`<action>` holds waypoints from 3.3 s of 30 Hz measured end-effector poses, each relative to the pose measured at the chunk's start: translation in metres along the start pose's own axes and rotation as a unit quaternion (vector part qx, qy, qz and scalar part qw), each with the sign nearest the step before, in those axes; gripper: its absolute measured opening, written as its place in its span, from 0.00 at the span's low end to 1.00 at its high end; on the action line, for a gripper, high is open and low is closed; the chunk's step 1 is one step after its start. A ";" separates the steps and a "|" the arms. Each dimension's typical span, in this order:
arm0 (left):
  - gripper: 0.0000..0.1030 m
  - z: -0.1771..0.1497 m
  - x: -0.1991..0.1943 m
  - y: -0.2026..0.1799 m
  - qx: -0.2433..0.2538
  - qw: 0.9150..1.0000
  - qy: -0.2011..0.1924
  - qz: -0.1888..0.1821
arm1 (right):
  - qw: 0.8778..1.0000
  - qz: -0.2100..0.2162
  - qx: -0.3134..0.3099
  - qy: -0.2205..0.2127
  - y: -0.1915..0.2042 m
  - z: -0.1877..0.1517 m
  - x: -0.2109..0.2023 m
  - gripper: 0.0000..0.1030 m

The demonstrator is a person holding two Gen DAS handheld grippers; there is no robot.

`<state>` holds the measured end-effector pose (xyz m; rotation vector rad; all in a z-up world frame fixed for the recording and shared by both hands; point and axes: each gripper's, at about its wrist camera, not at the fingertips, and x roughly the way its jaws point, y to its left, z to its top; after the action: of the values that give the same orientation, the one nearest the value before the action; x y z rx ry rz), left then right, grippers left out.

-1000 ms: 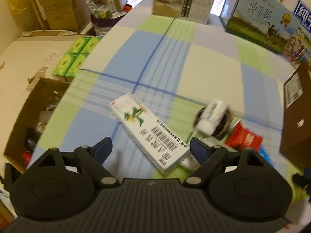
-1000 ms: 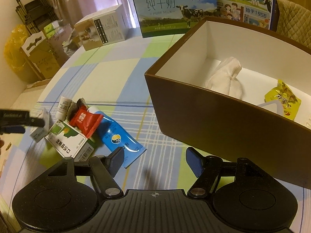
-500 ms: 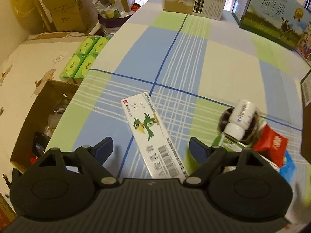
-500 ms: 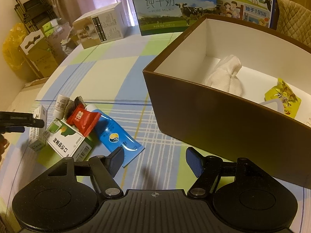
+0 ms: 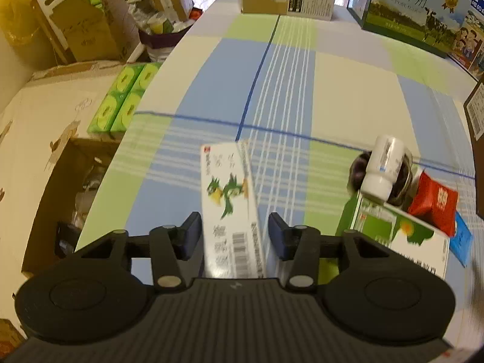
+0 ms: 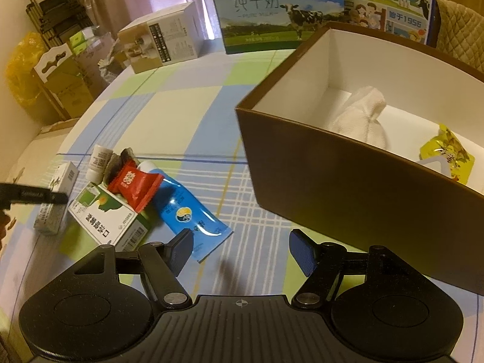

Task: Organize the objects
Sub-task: 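Grasp the white bird-print medicine box with left tool while right tool grasps the small white bottle, then carry the medicine box and white bottle with both tools over the open box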

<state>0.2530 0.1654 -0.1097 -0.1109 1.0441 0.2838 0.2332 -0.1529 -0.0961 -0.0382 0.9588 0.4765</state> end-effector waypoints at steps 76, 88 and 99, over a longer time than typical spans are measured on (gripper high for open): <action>0.32 -0.004 -0.116 -0.095 0.089 0.978 -0.117 -0.150 | 0.991 0.055 0.045 -0.109 0.049 0.020 -0.072 0.24; 0.32 0.004 -0.158 -0.204 0.162 0.955 -0.128 -0.215 | 0.980 0.017 0.118 -0.162 -0.041 0.017 -0.136 0.24; 0.32 0.020 -0.158 -0.289 0.196 0.943 -0.121 -0.242 | 0.966 -0.018 0.181 -0.181 -0.115 0.015 -0.154 0.24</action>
<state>0.2773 -0.1355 0.0241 0.0299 0.7814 -0.3520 0.2181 -0.3104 0.0147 0.3513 0.6713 0.2552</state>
